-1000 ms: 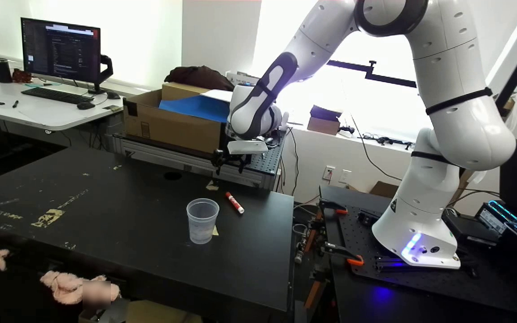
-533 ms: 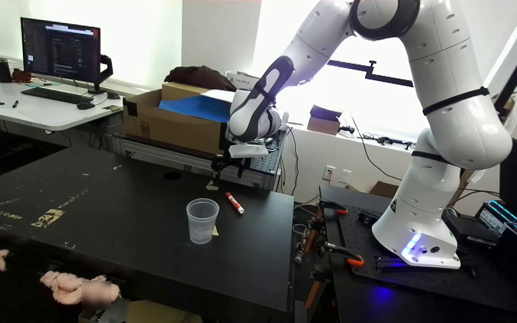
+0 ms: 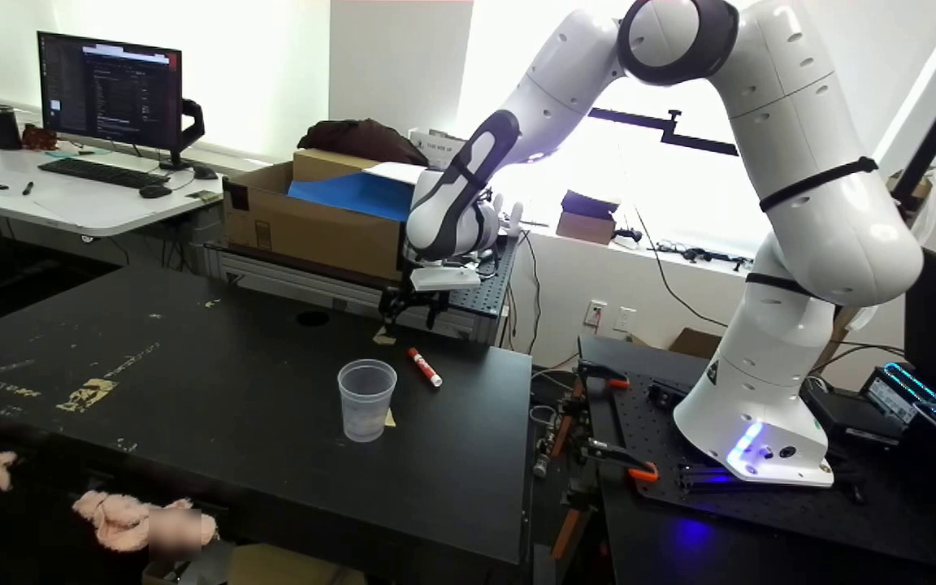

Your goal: Put the marker in the cup

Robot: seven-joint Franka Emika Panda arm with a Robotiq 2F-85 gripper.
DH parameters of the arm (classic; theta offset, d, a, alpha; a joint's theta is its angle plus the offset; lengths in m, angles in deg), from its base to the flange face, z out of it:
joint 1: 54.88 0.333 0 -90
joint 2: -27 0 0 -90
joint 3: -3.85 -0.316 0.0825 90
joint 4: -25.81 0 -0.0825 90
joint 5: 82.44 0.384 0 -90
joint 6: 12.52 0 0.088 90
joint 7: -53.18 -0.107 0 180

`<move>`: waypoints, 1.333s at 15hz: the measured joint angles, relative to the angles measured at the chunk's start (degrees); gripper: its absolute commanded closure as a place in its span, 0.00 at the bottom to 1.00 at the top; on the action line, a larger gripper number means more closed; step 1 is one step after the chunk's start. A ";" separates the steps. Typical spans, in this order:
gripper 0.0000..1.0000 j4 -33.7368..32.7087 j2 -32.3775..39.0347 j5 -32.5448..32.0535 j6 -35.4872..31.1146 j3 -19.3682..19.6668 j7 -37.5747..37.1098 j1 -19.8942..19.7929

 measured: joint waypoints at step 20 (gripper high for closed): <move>0.42 -4.81 6.27 0.24 11.78 -1.08 0.07 0.36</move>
